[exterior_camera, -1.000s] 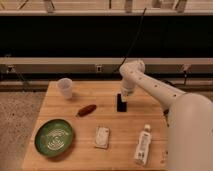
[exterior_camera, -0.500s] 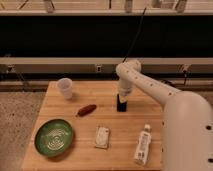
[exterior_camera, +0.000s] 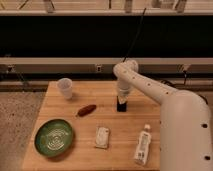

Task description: Push the eraser across the table

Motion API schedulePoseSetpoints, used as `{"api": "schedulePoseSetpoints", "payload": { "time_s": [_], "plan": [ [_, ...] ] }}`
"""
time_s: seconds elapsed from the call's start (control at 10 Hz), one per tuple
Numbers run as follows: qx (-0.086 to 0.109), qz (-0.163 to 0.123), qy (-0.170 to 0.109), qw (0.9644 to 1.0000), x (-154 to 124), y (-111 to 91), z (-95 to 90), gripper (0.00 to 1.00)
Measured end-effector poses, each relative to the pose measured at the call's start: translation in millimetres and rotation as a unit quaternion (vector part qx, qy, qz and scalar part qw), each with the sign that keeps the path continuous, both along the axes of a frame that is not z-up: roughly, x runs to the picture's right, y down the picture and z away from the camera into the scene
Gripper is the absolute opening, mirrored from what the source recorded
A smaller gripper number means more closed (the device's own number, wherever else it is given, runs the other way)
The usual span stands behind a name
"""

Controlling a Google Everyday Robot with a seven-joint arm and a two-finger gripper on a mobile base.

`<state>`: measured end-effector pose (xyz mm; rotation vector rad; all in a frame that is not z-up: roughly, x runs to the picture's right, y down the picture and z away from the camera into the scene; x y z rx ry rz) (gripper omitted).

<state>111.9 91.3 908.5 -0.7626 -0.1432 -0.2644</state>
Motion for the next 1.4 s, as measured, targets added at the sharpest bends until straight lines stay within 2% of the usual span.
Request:
{"api": "schedulePoseSetpoints", "payload": {
  "time_s": [0.3, 1.4],
  "plan": [
    [-0.006, -0.002, 0.001, 1.0000, 13.6, 3.2, 0.2, 0.00],
    [-0.031, -0.045, -0.020, 0.9983, 7.5, 19.8, -9.1, 0.00]
  ]
}}
